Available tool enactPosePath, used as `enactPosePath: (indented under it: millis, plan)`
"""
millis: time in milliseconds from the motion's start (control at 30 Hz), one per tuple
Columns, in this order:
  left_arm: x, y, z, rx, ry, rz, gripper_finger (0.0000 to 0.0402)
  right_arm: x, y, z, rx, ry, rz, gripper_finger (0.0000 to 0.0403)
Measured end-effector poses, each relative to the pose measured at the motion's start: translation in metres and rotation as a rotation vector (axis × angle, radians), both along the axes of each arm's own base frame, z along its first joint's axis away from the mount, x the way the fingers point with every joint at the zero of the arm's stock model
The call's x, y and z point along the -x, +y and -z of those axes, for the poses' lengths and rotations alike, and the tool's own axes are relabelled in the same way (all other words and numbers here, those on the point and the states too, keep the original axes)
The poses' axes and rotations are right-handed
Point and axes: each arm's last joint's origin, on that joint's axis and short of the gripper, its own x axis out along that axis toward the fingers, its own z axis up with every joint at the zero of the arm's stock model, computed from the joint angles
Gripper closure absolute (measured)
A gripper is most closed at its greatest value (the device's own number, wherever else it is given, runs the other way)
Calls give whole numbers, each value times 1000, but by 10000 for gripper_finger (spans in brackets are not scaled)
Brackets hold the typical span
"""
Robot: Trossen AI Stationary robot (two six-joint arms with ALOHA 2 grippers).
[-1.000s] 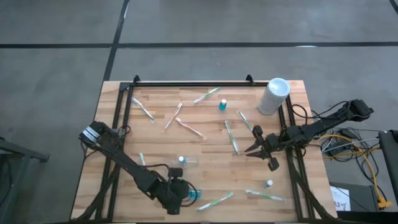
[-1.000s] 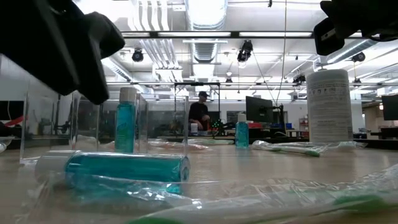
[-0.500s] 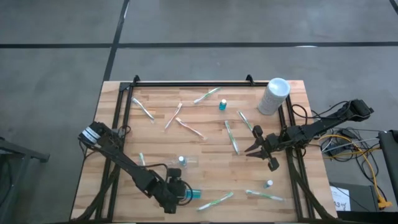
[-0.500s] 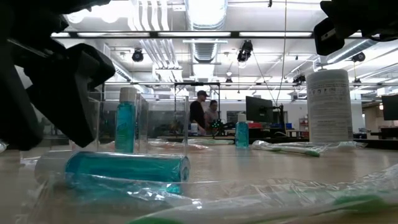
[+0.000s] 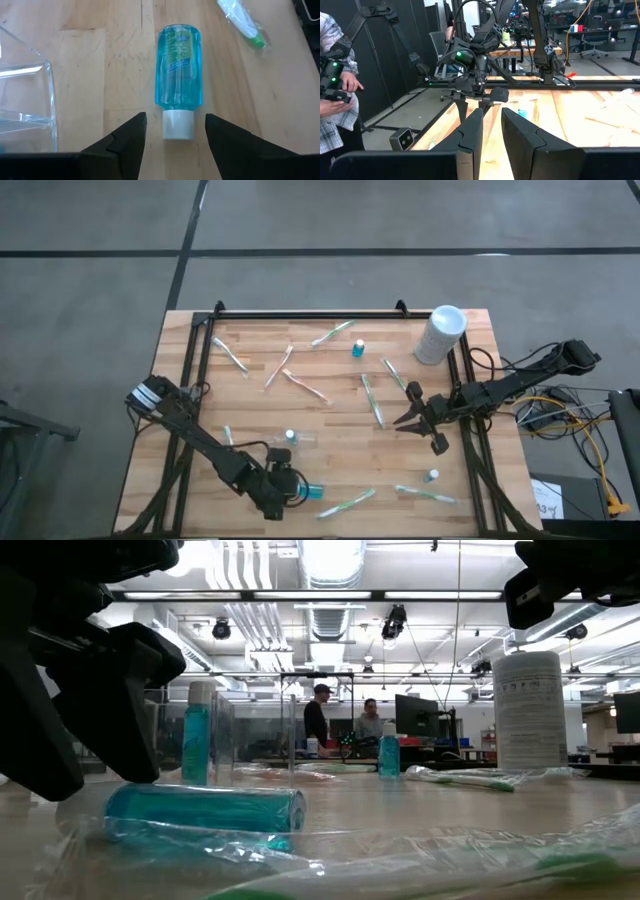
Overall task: Pick & Place toothbrushing station
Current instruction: Put the blue mouthwash into the transparent organizer
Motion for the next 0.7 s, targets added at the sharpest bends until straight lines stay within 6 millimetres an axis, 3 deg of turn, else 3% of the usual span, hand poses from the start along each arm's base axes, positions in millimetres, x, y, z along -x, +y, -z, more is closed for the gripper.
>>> enactPosePath:
  millis: [700]
  plan:
    - [-2,-3,7,8,0,-6,196,0,0,0,0,0,0,335]
